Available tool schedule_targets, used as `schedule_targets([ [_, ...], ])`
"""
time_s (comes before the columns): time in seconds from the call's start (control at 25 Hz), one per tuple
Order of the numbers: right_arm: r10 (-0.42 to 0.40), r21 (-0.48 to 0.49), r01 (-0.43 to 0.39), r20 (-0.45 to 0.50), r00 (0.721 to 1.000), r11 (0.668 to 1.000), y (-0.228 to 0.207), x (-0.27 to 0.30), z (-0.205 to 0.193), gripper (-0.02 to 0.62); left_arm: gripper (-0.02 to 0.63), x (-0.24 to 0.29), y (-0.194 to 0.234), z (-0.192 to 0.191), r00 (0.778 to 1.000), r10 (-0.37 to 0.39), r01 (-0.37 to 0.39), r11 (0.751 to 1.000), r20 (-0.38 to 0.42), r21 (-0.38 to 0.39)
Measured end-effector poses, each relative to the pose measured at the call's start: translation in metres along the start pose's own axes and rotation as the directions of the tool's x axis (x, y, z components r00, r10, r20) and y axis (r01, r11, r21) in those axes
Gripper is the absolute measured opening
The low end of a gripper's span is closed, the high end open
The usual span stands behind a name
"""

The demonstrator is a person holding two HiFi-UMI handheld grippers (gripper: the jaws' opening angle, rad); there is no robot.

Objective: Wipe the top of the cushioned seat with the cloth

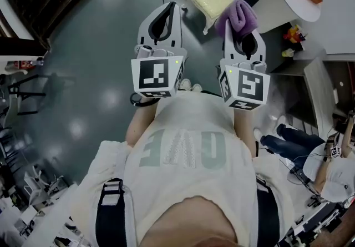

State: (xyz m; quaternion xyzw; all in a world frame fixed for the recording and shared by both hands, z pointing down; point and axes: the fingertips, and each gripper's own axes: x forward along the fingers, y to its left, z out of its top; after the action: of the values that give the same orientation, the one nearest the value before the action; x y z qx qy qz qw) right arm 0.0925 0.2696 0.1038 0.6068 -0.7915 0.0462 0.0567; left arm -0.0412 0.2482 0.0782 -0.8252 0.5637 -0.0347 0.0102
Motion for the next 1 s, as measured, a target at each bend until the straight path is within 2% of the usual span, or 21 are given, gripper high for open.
schedule_targets([
  [0.24, 0.018, 0.080, -0.021, 0.038, 0.999, 0.997, 0.014, 0.003, 0.000, 0.097, 0.006, -0.006, 0.025, -0.008, 1.000, 0.015, -0.015, 1.000, -0.010, 0.004],
  [0.48, 0.039, 0.056, -0.041, 0.029, 0.999, 0.998, 0.024, 0.010, -0.001, 0.097, 0.006, -0.005, 0.045, -0.016, 0.999, 0.033, -0.033, 0.999, -0.026, -0.016],
  [0.76, 0.062, 0.043, -0.065, 0.065, 0.996, 0.997, 0.019, 0.049, 0.001, 0.097, 0.006, 0.025, 0.058, -0.018, 0.999, 0.046, -0.046, 0.999, -0.010, 0.005],
  [1.0, 0.068, 0.044, -0.072, 0.088, 0.994, 0.996, 0.006, 0.110, 0.009, 0.097, 0.006, 0.075, 0.076, -0.016, 0.999, 0.043, -0.043, 0.999, 0.008, 0.023],
])
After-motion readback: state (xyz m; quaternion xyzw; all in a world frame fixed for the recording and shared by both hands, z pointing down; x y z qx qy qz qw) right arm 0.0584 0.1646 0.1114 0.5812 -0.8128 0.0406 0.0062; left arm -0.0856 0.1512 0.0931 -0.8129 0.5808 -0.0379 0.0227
